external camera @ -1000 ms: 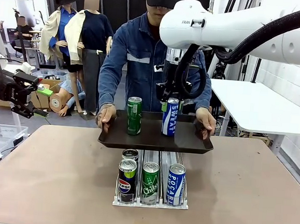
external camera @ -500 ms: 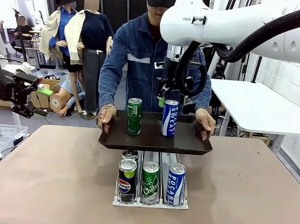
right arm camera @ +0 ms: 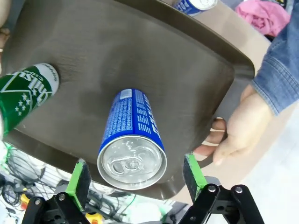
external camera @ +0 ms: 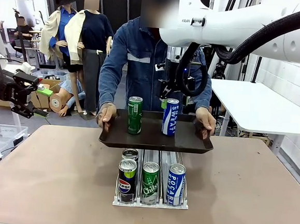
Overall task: Retrieve and hand over the desired beverage to the person.
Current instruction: Place the picked can on the Handle tray extended by the person.
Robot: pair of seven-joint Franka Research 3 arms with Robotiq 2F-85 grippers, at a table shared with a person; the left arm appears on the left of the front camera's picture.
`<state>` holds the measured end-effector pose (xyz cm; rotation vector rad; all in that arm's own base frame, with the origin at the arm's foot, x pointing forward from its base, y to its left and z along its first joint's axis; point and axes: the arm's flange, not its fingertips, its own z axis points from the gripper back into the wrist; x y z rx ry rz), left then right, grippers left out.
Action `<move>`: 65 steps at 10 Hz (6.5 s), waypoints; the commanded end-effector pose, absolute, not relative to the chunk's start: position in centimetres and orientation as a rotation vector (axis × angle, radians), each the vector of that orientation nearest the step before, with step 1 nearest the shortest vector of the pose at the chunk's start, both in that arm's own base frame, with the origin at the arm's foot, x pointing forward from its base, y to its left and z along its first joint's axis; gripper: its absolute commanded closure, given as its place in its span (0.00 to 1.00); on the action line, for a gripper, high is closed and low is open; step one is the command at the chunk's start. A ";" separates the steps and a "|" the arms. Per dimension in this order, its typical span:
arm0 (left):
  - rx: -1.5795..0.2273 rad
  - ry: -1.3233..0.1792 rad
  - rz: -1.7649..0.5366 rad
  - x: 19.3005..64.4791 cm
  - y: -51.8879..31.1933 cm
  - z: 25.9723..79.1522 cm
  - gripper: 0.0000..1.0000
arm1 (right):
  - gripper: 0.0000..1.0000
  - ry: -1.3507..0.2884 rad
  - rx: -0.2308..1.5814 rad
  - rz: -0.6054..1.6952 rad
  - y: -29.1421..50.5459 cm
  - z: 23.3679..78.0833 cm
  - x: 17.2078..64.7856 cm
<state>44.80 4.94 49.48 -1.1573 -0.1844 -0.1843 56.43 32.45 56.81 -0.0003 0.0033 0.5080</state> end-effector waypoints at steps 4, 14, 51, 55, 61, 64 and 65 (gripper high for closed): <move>-1.159 -0.191 -0.184 44.8 5.0 49.7 0.00 | 0.00 -0.001 0.024 0.502 32.4 56.9 56.6; -1.159 -0.191 -0.184 44.8 5.0 49.7 0.00 | 0.00 -0.051 0.088 0.519 30.4 60.0 55.2; -1.159 -0.191 -0.184 44.8 5.0 49.7 0.00 | 0.00 -0.149 1.279 0.157 -9.3 48.3 47.9; -1.159 -0.191 -0.184 44.8 5.0 49.7 0.00 | 0.00 -0.149 1.279 0.157 -9.3 48.3 47.9; -1.159 -0.191 -0.184 44.8 5.0 49.7 0.00 | 0.00 -0.149 1.279 0.157 -9.3 48.3 47.9; -1.159 -0.191 -0.184 44.8 5.0 49.7 0.00 | 0.00 -0.149 1.279 0.157 -9.3 48.3 47.9; -1.159 -0.191 -0.184 44.8 5.0 49.7 0.00 | 0.00 -0.149 1.279 0.157 -9.3 48.3 47.9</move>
